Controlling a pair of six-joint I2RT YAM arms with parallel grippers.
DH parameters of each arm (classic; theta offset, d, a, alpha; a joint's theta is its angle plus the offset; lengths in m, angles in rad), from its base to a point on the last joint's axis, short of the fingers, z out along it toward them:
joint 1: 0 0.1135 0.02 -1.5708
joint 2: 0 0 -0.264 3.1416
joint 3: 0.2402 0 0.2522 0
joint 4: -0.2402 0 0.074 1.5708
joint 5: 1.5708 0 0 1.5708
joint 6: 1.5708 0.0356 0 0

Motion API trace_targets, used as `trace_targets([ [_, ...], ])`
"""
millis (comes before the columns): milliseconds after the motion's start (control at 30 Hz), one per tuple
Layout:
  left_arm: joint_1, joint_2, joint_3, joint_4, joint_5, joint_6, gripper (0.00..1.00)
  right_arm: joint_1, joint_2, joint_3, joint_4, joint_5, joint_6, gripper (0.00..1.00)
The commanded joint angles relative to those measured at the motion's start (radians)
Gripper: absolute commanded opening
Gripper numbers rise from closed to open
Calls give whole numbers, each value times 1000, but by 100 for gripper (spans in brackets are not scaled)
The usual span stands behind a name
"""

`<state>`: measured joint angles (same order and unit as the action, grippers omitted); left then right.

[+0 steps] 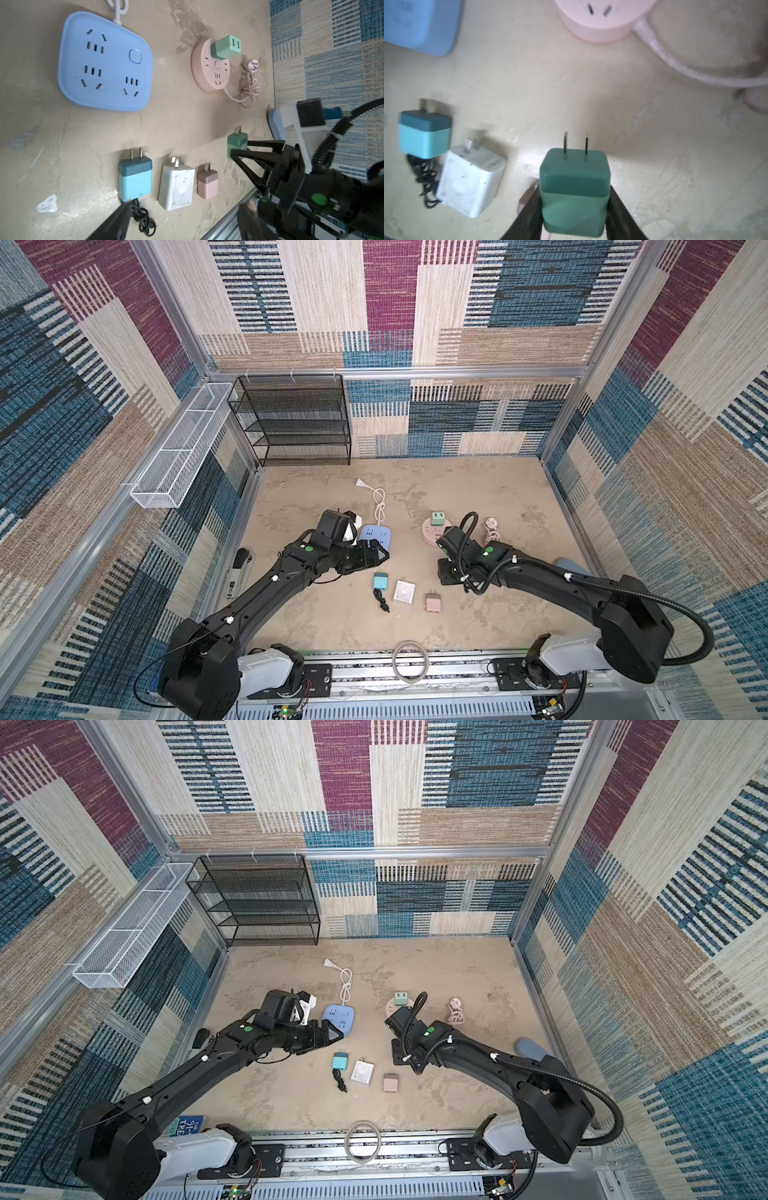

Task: Insert plugs into power strip
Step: Pick up the plug from the bottom-center of the table.

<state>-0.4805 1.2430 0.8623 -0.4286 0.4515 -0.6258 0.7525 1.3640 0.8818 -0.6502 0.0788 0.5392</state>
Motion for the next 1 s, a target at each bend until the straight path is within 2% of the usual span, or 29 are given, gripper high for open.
trace_targets([
  [0,-14,7,15,38,58,-13,84,2,-57,16,107,-155,-170,0],
  [100,-40,9,10,111,118,-55,81,2,-101,35,154,-247,-254,0],
  [267,-86,21,30,130,110,-78,79,2,-80,98,140,-270,-314,0],
  [700,-127,67,30,230,113,-130,76,31,-13,154,132,-290,-347,0],
  [967,-129,94,47,237,119,-130,68,57,7,161,130,-288,-361,0],
])
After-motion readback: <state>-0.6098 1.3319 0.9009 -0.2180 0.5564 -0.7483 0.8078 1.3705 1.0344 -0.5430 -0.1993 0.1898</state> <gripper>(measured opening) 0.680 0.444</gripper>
